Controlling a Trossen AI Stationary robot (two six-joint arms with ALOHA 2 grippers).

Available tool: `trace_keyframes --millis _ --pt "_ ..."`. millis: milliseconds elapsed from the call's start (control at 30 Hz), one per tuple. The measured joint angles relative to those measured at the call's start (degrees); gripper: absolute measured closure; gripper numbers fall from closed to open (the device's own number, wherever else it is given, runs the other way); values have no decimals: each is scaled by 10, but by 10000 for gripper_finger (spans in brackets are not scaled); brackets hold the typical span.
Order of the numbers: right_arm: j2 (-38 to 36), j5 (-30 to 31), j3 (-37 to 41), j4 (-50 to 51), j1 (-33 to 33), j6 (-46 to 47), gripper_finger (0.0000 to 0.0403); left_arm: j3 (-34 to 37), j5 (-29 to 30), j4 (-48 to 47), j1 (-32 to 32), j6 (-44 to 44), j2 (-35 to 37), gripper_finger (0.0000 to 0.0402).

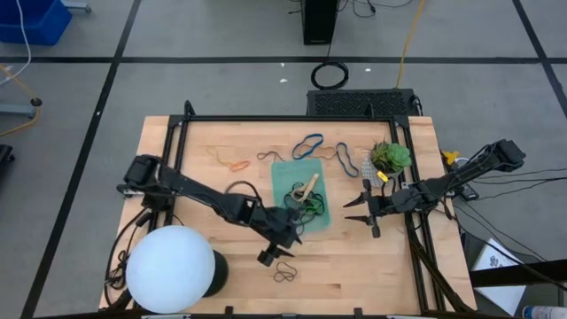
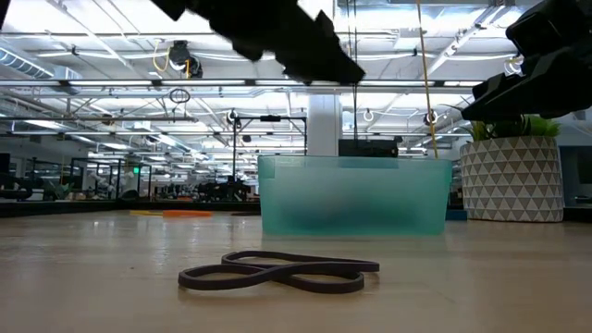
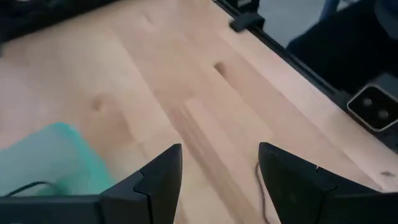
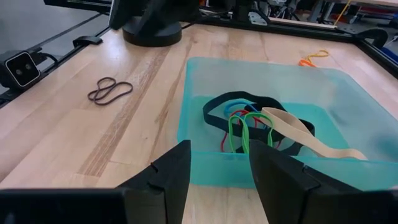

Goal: Pick and place rubber bands into bin
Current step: Put the violet rubber band into the green bin

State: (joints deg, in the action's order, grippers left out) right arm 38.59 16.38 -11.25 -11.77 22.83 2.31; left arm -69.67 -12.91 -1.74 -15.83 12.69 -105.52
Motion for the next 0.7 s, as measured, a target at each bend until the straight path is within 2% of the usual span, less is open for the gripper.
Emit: trace_keyframes --millis 533,700 --pt "0 0 0 0 0 0 245 -1 -1 10 -53 7 -85 183" --pt "0 0 0 0 0 -7 245 -1 18 4 -58 21 -104 183"
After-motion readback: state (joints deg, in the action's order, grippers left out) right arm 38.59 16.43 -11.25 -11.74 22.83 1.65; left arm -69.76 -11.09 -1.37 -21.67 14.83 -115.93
